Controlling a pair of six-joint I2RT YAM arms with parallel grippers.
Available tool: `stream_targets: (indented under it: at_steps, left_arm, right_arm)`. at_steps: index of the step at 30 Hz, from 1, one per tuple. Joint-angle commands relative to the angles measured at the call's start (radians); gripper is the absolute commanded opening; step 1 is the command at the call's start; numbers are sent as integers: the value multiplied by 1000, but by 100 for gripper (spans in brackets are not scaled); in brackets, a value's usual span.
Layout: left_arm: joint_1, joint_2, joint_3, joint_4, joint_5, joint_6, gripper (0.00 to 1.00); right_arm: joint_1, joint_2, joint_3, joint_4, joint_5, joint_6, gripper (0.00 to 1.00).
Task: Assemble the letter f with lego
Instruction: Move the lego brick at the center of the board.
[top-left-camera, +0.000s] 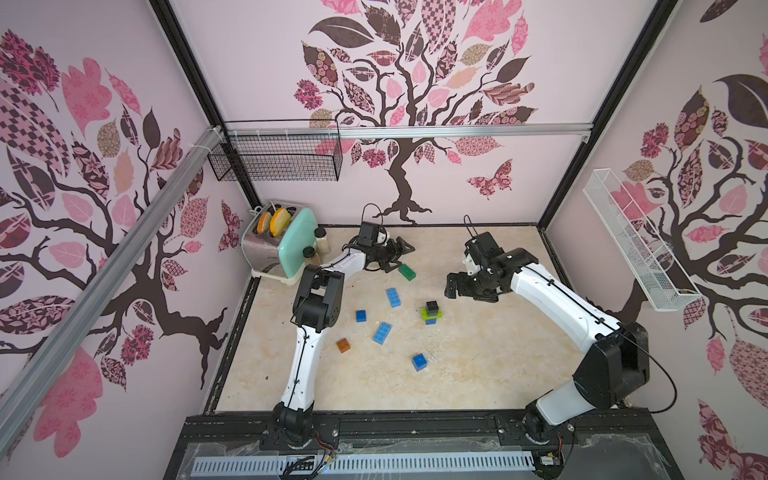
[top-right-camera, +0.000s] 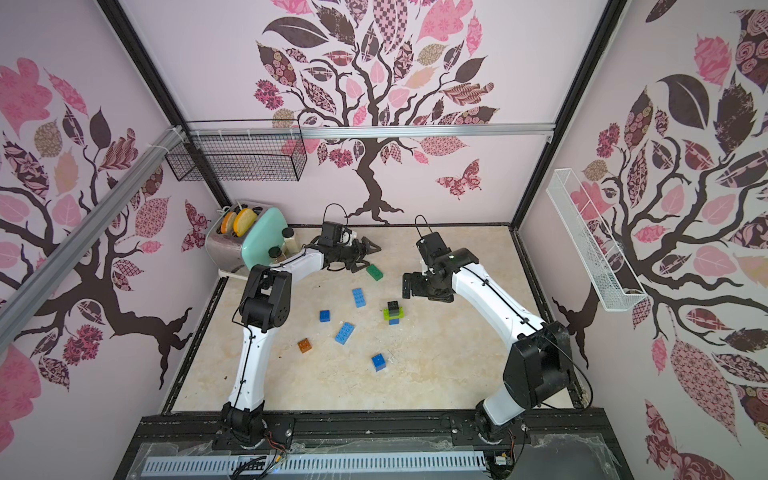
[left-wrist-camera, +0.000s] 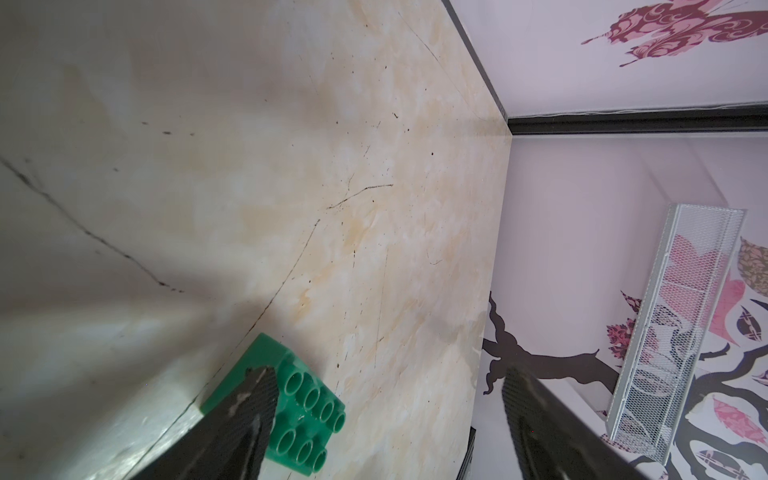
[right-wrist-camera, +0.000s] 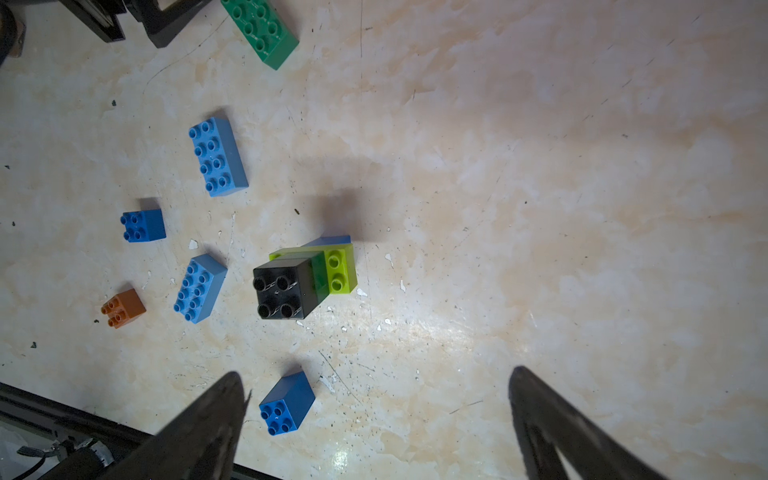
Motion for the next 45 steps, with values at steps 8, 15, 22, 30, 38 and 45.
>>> stream_targets:
  at_steps: [8,15,22,30,38,45]
  left_arm:
    - [-38,-50,-124,28,-2,-8,88]
    - [-78,-173,-322,92,-32,-27,88]
    - [-128,-172,-326,104,-36,-62,87]
    - [-178,-194,-356,161,-34,-110,87]
    - [-91,-343,-465,178,-53,-89,88]
    - [-31,-479,-499,74,-18,5,91]
  right_arm:
    - [-58,12,17,-7,-38,19,99]
    - [-60,82,66,10,-47,50,99]
    - [-61,170,141,42,-32,50,99]
    - [-61,264,216,43,-32,28,99]
    - [-59,366,263,68,-64,-21,99]
    - [-37,450,309,138,-97,-26,99]
